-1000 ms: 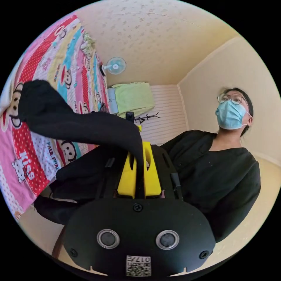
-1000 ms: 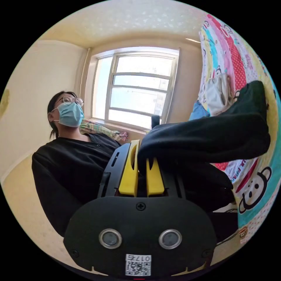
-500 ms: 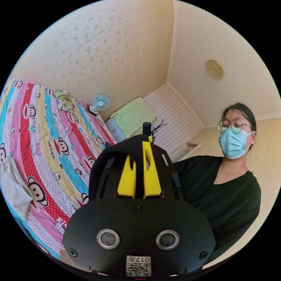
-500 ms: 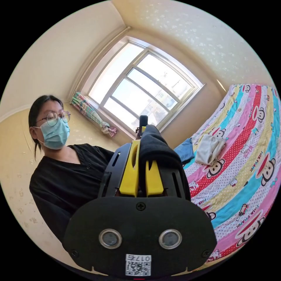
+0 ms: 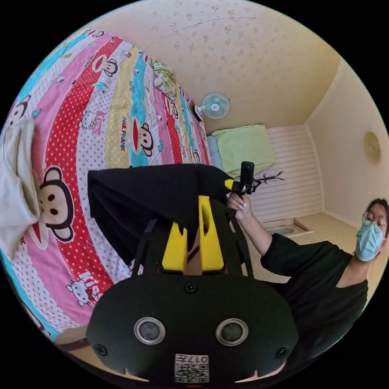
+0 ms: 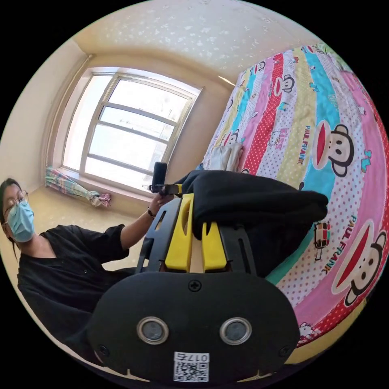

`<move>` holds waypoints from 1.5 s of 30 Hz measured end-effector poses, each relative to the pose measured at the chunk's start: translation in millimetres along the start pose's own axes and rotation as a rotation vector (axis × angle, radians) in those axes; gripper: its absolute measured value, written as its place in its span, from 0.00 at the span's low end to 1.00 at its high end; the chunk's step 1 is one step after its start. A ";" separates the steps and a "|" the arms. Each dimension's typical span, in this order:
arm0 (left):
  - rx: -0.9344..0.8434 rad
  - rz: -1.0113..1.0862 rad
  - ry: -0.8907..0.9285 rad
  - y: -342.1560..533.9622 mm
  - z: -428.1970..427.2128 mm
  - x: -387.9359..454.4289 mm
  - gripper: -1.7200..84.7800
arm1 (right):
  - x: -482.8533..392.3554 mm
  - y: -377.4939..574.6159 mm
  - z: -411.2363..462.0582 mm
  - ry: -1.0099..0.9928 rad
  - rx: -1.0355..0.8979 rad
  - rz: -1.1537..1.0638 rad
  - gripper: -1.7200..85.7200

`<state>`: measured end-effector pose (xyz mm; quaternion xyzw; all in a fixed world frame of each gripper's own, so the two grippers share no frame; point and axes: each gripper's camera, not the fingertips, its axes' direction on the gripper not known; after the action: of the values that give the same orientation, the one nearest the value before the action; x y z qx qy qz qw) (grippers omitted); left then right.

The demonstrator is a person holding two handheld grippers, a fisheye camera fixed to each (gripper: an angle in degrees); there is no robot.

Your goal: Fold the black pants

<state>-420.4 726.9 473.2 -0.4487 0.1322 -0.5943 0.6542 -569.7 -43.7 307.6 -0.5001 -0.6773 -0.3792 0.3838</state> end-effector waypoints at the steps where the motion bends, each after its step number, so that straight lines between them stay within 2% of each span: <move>1: -0.019 -0.058 -0.011 26.4 17.9 -22.1 0.09 | 17.1 29.3 10.8 -0.008 -0.016 0.058 0.03; 3: -0.068 -0.175 -0.066 67.2 44.6 -55.0 0.14 | 45.8 74.9 30.0 0.009 -0.061 0.180 0.05; 5: -0.115 -0.306 -0.113 107.0 64.0 -85.2 0.21 | 81.9 130.6 51.1 0.032 -0.145 0.373 0.14; 7: -0.168 -0.453 -0.129 145.5 69.3 -114.5 0.22 | 94.7 157.8 53.2 0.034 -0.169 0.455 0.19; 9: -0.101 -0.482 -0.082 159.0 55.9 -122.1 0.20 | 99.6 167.7 45.9 0.062 -0.179 0.504 0.21; 11: -0.032 -0.468 -0.067 154.0 37.6 -124.1 0.18 | 102.3 158.4 27.6 0.110 -0.168 0.512 0.22; 15: 0.016 -0.384 -0.097 95.0 15.6 -137.0 0.21 | 116.1 125.1 -3.1 0.159 -0.100 0.509 0.24; 19: -0.012 -0.312 -0.099 31.5 33.8 -175.0 0.22 | 149.9 97.3 -21.7 0.123 -0.012 0.526 0.26; 23: -0.104 -0.328 -0.105 6.1 73.4 -221.3 0.24 | 192.5 96.0 2.8 0.017 -0.090 0.570 0.28; 25: -0.138 -0.291 -0.146 6.7 96.4 -236.9 0.22 | 199.3 102.1 10.7 -0.070 -0.052 0.558 0.28; 29: -0.015 -0.261 -0.214 27.2 95.7 -241.1 0.19 | 201.7 123.6 9.3 -0.116 0.079 0.555 0.23; 32: 0.076 -0.331 -0.231 41.8 92.9 -240.2 0.17 | 206.5 135.0 20.4 -0.217 0.148 0.672 0.20; 34: 0.125 -0.402 -0.263 49.9 87.0 -221.8 0.12 | 190.7 137.1 17.5 -0.195 0.179 0.689 0.18; 35: 0.108 -0.396 -0.229 50.6 87.9 -216.0 0.10 | 176.0 138.2 13.9 -0.215 0.177 0.662 0.17; 37: 0.041 -0.352 -0.045 52.0 96.1 -191.7 0.08 | 155.9 143.7 7.3 -0.301 0.173 0.630 0.17; 38: 0.033 -0.345 -0.033 53.3 95.4 -184.4 0.08 | 143.7 151.8 -0.2 -0.343 0.180 0.634 0.16; 42: -0.121 -0.276 -0.068 55.5 85.6 -147.6 0.08 | 114.2 185.0 -30.6 -0.390 0.167 0.636 0.15; 45: -0.224 -0.211 -0.185 51.5 80.4 -137.7 0.08 | 100.9 206.0 -52.8 -0.315 0.123 0.640 0.15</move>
<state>-365.3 879.3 430.5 -0.5828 0.0891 -0.5975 0.5435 -383.5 -8.4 447.1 -0.7153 -0.5587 -0.1165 0.4032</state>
